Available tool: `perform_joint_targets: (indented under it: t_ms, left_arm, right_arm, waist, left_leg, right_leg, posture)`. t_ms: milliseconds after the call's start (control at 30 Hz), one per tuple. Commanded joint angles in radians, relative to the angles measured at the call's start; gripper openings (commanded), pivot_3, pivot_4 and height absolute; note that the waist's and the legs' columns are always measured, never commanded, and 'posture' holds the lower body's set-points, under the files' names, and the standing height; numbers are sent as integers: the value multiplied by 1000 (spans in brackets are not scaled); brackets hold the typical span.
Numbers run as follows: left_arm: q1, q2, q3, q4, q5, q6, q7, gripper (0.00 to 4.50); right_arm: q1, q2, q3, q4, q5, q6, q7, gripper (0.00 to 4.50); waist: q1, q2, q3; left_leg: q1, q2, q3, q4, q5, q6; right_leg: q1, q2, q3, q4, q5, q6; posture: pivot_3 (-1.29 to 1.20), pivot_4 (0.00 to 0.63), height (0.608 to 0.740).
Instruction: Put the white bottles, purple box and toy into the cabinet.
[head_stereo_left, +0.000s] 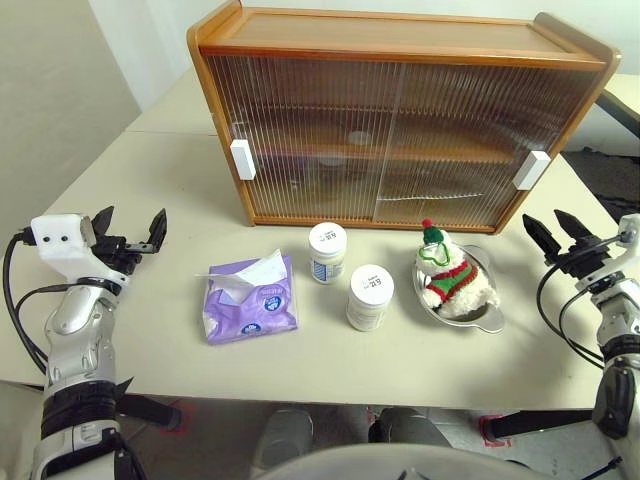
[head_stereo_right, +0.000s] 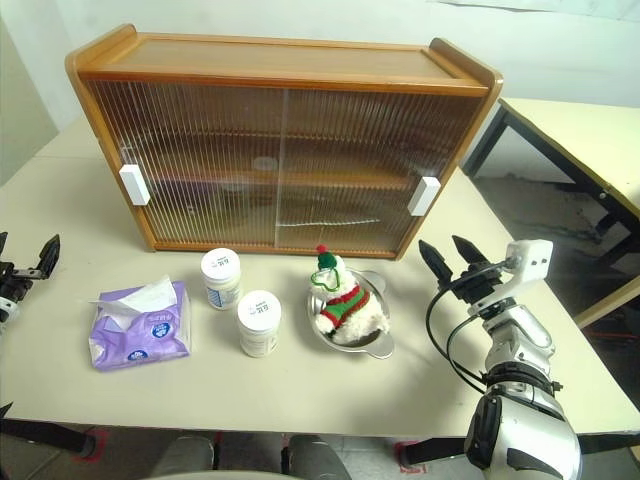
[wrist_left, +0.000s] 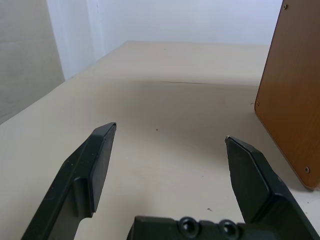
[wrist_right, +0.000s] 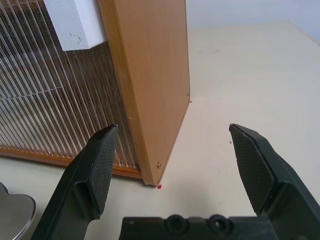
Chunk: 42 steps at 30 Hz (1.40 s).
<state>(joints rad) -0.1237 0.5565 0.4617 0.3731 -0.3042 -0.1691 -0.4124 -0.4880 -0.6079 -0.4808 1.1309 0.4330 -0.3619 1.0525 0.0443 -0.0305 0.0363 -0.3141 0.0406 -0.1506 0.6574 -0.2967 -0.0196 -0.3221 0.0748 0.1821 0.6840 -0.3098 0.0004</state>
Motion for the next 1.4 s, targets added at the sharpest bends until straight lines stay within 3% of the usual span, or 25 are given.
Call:
perform_joint_targets:
  t_ms: [33, 100, 333, 633, 767, 1100, 1233, 1400]
  left_arm:
    - [-17, 9, -5, 53, 7, -14, -21, 4500]
    - [-13, 27, 3, 64, -5, -9, -42, 4500]
    - [29, 49, 38, -8, -44, 18, -60, 4500]
    - [93, 42, 31, -249, -141, 81, -153, 4500]
    - [129, 65, 34, -330, -192, 104, -234, 3772]
    - [-7, 87, -66, -350, -141, 164, -242, 82]
    - [-34, 64, -105, -350, -118, 158, -232, 33]
    - [-77, 52, -141, -294, -82, 138, -242, 33]
  right_arm:
    - [33, -17, -7, -42, 20, 24, 57, 4466]
    - [91, -27, -14, -110, 46, 59, 127, 4466]
    - [162, 46, 24, -264, 58, 114, 145, 4466]
    - [354, -40, 97, -797, 217, 503, 343, 4466]
    - [404, -47, 106, -986, 266, 597, 319, 4500]
    - [396, 23, 181, -1268, 324, 688, 189, 4500]
    - [397, 33, 201, -1300, 330, 694, 170, 4500]
    - [391, 29, 207, -1336, 339, 714, 142, 4500]
  waist:
    - [0, 0, 0]
    - [-4, -1, 0]
    - [-27, -1, 0]
    - [-43, -5, 5]
    - [-55, -9, 9]
    - [-73, -10, 11]
    - [-75, -10, 10]
    - [-80, -10, 8]
  left_leg:
    - [0, 0, 0, 0, 0, 0]
    - [0, 0, 1, 0, 0, 0]
    - [-1, 0, 1, 0, -1, 0]
    - [-4, -3, 2, 1, 1, -4]
    - [-6, -3, 2, 0, 2, -10]
    - [-17, -3, 1, 3, -6, 1]
    - [-19, -2, 1, 3, -6, 1]
    - [-20, -2, 1, 3, -6, 1]
  right_leg:
    - [0, 0, 0, 0, 0, 0]
    - [0, 0, 0, 0, 0, 0]
    - [0, 1, 0, 0, -3, 0]
    - [-1, 1, 0, -1, -6, 2]
    - [-3, 1, 0, 0, -9, 2]
    - [-13, 1, 0, -1, -9, 3]
    - [-15, 2, 0, -1, -5, 13]
    - [-16, 1, 0, -1, -5, 16]
  posture:
    - [2, 26, 740]
    - [1, 26, 740]
    - [-3, 32, 740]
    - [-36, 62, 740]
    - [-63, 68, 740]
    - [-83, 55, 740]
    - [-100, 34, 740]
    - [-114, 28, 740]
